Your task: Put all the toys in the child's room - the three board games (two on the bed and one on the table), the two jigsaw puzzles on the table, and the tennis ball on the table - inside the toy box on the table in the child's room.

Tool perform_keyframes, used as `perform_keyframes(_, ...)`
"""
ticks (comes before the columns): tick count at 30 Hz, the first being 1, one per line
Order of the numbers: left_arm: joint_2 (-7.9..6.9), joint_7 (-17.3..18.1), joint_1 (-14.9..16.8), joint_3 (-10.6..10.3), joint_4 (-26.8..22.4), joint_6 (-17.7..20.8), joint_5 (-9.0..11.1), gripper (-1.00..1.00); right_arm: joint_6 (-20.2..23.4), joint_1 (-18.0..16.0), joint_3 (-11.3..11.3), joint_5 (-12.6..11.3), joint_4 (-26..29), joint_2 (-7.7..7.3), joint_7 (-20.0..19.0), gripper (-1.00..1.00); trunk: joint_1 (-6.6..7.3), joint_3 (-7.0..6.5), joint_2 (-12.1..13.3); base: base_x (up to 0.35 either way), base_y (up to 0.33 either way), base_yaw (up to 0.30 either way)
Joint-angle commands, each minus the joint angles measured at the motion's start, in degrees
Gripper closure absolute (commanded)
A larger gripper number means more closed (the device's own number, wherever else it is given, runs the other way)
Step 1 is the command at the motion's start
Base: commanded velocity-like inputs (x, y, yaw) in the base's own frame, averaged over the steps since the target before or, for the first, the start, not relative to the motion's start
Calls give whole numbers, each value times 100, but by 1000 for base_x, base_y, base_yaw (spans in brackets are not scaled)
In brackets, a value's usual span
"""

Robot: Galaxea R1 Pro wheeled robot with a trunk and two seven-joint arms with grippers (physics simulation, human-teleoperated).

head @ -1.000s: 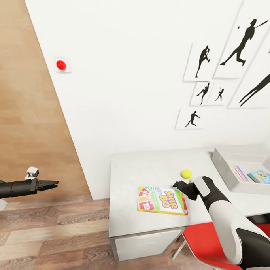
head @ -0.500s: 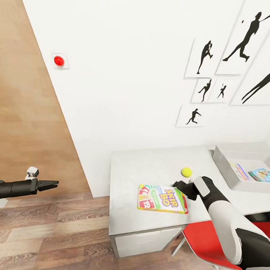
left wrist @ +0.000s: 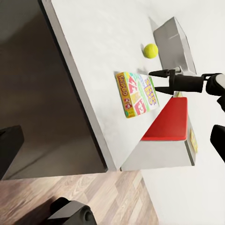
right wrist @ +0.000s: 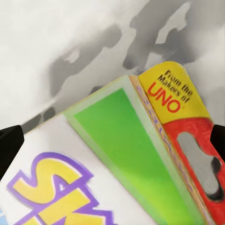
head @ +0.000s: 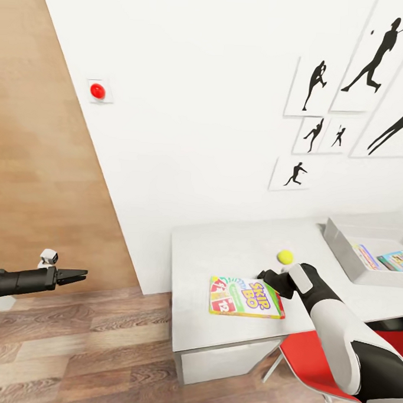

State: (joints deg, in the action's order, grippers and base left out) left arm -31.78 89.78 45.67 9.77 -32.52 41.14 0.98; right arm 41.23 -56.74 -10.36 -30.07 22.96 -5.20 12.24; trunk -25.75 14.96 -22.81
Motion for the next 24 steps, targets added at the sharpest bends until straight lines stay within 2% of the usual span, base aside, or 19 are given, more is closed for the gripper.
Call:
perform_keyframes(1, 0, 22, 4, -1, 1, 61, -2, -100, 16, -3, -19, -78, 7, 2, 51, -100, -3, 11, -11, 0, 110, 0)
perform_keyframes(12, -1, 22, 3, -1, 0, 61, -2, -100, 8, 0, -19, -78, 10, 12, 51, -100, -3, 11, -11, -17, 193, 0)
perform_keyframes(24, -3, 22, 4, 0, 0, 61, -2, -100, -3, 0, -11, -78, 7, 16, 42, -100, -3, 11, -11, -133, 38, 0)
